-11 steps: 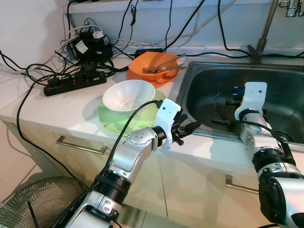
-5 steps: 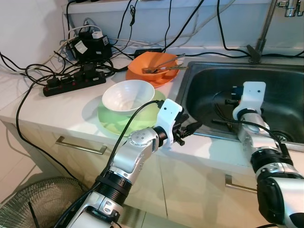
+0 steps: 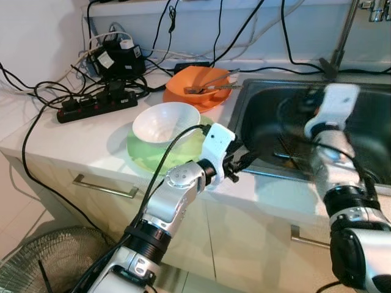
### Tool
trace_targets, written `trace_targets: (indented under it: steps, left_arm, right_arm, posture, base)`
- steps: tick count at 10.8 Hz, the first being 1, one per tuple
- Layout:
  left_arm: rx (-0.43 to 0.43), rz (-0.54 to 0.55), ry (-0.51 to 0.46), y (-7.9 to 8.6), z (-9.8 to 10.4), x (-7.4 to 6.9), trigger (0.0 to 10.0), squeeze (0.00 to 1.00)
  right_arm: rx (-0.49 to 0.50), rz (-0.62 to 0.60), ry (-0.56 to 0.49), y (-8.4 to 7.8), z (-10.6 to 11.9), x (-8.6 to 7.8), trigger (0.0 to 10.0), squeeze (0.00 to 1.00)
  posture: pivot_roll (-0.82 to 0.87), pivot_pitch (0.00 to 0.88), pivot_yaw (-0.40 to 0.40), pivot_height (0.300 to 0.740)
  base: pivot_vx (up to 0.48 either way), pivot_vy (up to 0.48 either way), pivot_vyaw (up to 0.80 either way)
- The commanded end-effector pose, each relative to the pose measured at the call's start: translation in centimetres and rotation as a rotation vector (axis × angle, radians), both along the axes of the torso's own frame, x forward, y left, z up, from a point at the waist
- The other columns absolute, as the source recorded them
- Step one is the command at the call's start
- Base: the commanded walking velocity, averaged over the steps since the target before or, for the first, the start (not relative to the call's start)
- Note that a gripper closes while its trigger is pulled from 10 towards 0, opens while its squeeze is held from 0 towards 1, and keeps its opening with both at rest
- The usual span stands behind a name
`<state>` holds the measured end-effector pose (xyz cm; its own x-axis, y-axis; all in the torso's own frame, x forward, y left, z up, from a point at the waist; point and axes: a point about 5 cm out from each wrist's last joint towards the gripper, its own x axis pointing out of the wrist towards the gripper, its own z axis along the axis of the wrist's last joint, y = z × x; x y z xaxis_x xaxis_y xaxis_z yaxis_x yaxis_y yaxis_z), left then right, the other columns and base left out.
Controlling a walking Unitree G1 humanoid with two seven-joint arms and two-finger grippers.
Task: Kitchen organization
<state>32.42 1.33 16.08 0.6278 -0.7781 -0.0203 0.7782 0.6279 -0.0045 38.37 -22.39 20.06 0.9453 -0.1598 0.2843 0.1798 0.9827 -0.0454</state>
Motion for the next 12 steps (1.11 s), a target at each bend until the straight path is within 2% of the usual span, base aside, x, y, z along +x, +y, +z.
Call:
trace_targets:
  steps: [1, 2, 3, 5, 7, 8, 11, 12]
  left_arm:
    - [0.003, 0.028, -0.041, 0.5, 0.6, 0.4, 10.0, 0.00]
    - [-0.014, 0.077, -0.125, 0.9, 1.8, 0.6, 10.0, 0.00]
    - [-0.016, 0.086, -0.139, 1.0, 2.0, 0.6, 10.0, 0.00]
    - [0.002, 0.157, -0.274, 1.9, 3.9, 0.8, 10.0, 0.00]
    - [0.091, 0.194, -0.384, 3.1, 5.3, 1.0, 10.0, 0.00]
    - [0.193, 0.227, -0.443, 5.0, 6.4, 1.1, 10.0, 0.00]
    - [0.290, 0.239, -0.420, 8.5, 6.6, 0.6, 10.0, 0.00]
    - [0.365, 0.224, -0.405, 9.5, 6.3, 0.4, 10.0, 0.00]
  right_arm:
    - [0.008, 0.033, -0.007, 0.6, -0.2, -0.2, 10.0, 0.00]
    - [0.018, 0.153, -0.029, 2.3, -0.5, -1.2, 10.0, 0.00]
    - [0.019, 0.174, -0.034, 2.6, -0.5, -1.5, 10.0, 0.00]
    - [0.054, 0.279, -0.029, 4.2, -1.3, -3.3, 10.0, 0.00]
    - [0.068, 0.289, 0.000, 4.5, -2.1, -4.0, 10.0, 0.00]
    - [0.082, 0.289, 0.016, 4.5, -2.1, -4.1, 10.0, 0.00]
    - [0.100, 0.309, 0.039, 4.9, -2.2, -4.2, 10.0, 0.00]
    - [0.105, 0.315, 0.047, 5.2, -2.3, -4.1, 10.0, 0.00]
  posture:
    - [0.04, 0.000, 0.141, 0.740]
    - [0.05, 0.000, 0.139, 0.740]
    - [0.05, 0.000, 0.139, 0.740]
    - [0.03, 0.000, 0.146, 0.740]
    - [0.04, 0.000, 0.146, 0.740]
    - [0.05, 0.000, 0.145, 0.740]
    - [0.08, 0.000, 0.141, 0.740]
    - [0.08, 0.000, 0.139, 0.740]
  base:
    - [0.000, 0.000, 0.00]
    - [0.000, 0.000, 0.00]
    - [0.000, 0.000, 0.00]
    - [0.000, 0.000, 0.00]
    - [0.000, 0.000, 0.00]
    - [0.000, 0.000, 0.00]
    - [0.000, 0.000, 0.00]
    - [0.000, 0.000, 0.00]
